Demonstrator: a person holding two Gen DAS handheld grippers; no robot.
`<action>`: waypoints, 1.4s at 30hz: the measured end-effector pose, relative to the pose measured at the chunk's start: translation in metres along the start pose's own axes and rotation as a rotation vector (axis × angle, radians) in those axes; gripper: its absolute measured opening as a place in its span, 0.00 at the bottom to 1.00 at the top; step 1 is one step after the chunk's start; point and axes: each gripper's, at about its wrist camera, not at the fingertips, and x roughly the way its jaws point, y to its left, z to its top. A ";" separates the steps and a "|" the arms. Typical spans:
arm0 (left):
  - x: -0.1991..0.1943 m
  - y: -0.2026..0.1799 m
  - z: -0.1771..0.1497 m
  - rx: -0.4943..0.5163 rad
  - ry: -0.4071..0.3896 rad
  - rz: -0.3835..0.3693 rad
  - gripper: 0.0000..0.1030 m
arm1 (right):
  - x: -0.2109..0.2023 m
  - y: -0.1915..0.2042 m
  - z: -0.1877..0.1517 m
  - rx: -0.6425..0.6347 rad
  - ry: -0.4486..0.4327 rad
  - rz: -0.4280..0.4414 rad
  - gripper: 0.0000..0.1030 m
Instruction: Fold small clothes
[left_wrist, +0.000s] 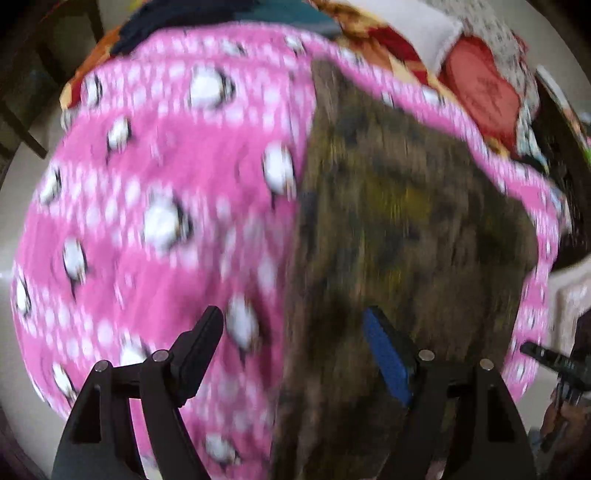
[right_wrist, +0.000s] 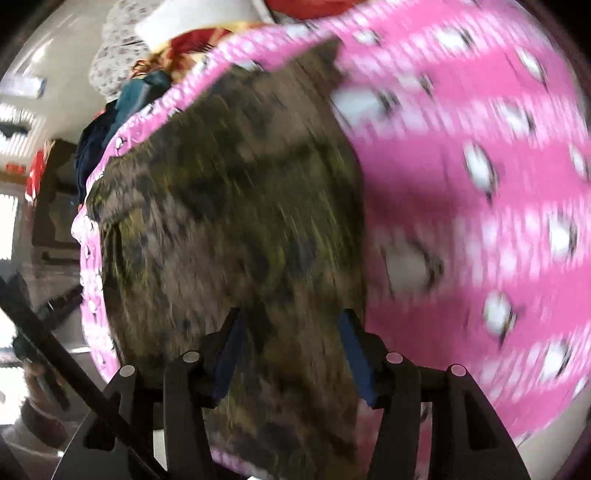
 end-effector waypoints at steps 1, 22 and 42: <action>0.003 0.000 -0.013 0.010 0.021 0.004 0.75 | 0.003 -0.005 -0.010 0.003 0.019 -0.001 0.56; 0.033 0.031 -0.143 -0.006 0.167 -0.014 0.75 | 0.040 -0.051 -0.140 0.025 0.230 0.040 0.65; 0.029 -0.018 -0.158 0.128 0.237 -0.155 0.08 | 0.007 -0.037 -0.117 0.096 0.211 0.301 0.11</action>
